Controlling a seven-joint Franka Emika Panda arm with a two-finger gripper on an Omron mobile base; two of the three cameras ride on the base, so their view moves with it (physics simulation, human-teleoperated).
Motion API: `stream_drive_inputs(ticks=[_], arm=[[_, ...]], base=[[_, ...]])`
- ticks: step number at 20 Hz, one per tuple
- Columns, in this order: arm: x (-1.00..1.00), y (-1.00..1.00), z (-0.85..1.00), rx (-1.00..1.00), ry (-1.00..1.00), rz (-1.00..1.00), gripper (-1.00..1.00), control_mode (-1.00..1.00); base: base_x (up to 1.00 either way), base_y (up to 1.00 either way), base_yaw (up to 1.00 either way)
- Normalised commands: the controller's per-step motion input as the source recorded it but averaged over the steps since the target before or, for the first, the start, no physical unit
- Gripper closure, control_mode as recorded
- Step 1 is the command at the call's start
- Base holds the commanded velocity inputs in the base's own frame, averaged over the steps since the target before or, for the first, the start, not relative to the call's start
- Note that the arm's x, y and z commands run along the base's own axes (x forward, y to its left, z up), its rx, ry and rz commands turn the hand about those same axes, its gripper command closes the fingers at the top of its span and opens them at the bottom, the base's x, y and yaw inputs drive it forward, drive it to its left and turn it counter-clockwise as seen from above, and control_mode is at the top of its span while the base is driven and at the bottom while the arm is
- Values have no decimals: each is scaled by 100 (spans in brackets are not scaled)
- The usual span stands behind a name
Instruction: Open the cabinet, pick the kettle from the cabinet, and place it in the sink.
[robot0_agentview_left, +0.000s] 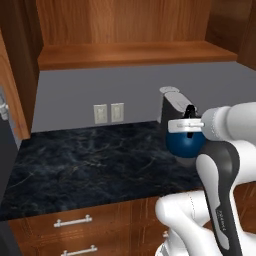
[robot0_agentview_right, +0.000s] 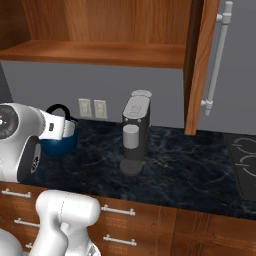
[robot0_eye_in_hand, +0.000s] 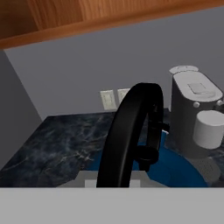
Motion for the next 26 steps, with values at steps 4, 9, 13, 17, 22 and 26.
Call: stream_drive_inputs(ticks=[4, 9, 13, 17, 22, 26], arm=[[0, 0, 0, 0, 0, 0, 100, 100], [0, 0, 0, 0, 0, 0, 100, 100], [0, 0, 0, 0, 0, 0, 100, 100], [0, 0, 0, 0, 0, 0, 100, 100], [0, 0, 0, 0, 0, 0, 100, 100], [0, 0, 0, 0, 0, 0, 100, 100]], base=[[-63, -11, 0], [-64, -15, 0], [-50, -8, -17], [-4, 4, -88], [0, 2, -98], [0, 2, -99]])
